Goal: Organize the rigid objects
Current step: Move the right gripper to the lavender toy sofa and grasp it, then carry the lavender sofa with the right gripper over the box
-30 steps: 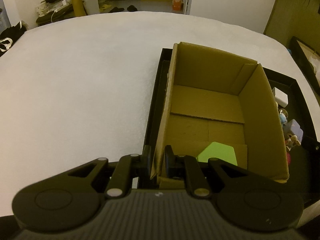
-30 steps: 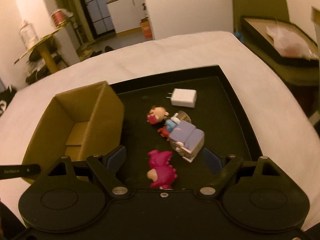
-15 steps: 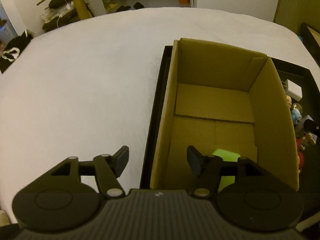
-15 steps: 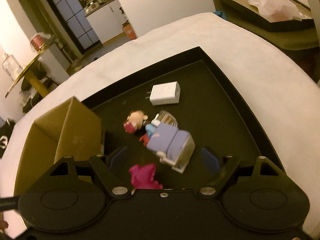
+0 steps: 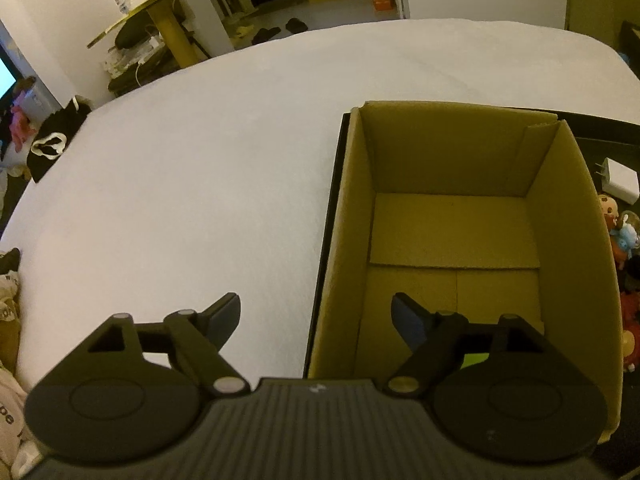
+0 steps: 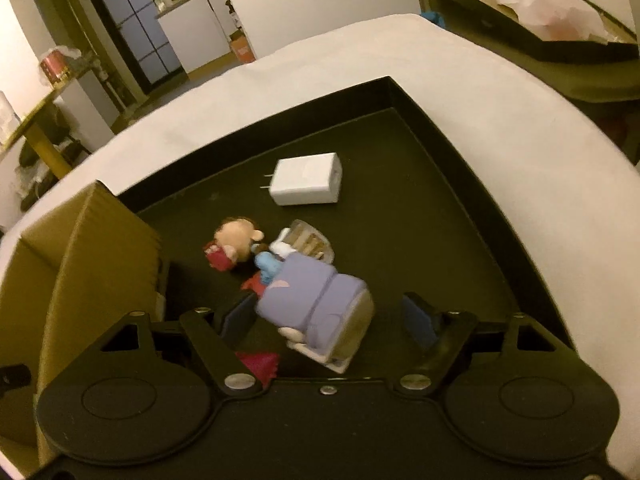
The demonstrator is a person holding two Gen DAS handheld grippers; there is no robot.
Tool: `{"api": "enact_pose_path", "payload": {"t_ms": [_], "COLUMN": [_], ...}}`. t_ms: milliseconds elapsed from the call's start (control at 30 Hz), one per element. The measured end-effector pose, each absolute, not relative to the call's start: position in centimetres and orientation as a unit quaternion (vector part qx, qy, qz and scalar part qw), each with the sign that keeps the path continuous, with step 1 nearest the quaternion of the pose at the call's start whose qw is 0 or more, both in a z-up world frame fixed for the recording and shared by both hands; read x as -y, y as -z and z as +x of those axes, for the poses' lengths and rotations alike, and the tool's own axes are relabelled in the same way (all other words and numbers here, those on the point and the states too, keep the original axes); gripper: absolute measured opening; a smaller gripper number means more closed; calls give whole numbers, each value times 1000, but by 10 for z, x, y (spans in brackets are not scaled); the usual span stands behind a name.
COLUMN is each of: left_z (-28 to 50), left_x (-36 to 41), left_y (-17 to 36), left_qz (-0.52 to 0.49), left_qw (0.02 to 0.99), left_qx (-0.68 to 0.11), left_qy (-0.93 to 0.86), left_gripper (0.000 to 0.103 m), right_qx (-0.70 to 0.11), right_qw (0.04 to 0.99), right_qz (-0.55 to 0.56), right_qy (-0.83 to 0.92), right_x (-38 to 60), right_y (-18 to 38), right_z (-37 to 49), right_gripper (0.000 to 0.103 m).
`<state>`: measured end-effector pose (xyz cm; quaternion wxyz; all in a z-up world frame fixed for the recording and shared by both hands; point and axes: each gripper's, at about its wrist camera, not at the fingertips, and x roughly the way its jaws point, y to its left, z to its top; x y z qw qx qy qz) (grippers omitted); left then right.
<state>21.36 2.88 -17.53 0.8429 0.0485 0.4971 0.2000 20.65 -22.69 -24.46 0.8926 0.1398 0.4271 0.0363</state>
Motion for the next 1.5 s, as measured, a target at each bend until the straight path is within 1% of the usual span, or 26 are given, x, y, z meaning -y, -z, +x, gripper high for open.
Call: {"api": "enact_pose_path", "payload": {"t_ms": [33, 67, 133, 267, 433, 500, 700, 1033, 1167, 1500], "left_z": [215, 216, 217, 220, 218, 218, 216, 209, 207, 198], "left_x": [-27, -25, -20, -10, -3, -1, -1, -18, -26, -46], "left_y": [175, 176, 175, 175, 172, 173, 166, 157, 156, 161], "left_qz": [49, 49, 51, 59, 65, 65, 70, 47, 37, 12], "left_qw": [843, 843, 843, 844, 848, 848, 850, 861, 868, 873], "left_qx": [-497, -497, -499, -500, -497, -498, -493, -478, -467, -457], "left_qy": [-200, -199, -193, -185, -173, -171, -170, -166, -166, -170], "left_gripper": [82, 82, 82, 82, 82, 82, 82, 82, 82, 82], "right_qx": [-425, -424, -424, -427, -427, -419, -396, -369, -352, -344], "right_qw": [894, 896, 900, 898, 897, 899, 909, 918, 927, 932], "right_qz": [136, 128, 106, 103, 113, 125, 129, 141, 119, 80], "right_qy": [-35, -33, -17, -5, -1, -5, -20, -37, -49, -84], "right_x": [228, 227, 227, 233, 239, 243, 244, 238, 227, 194], "right_y": [245, 244, 243, 242, 241, 238, 227, 205, 188, 165], "right_z": [205, 204, 201, 197, 194, 193, 190, 187, 190, 191], "right_gripper": [66, 59, 58, 57, 56, 54, 54, 54, 54, 54]}}
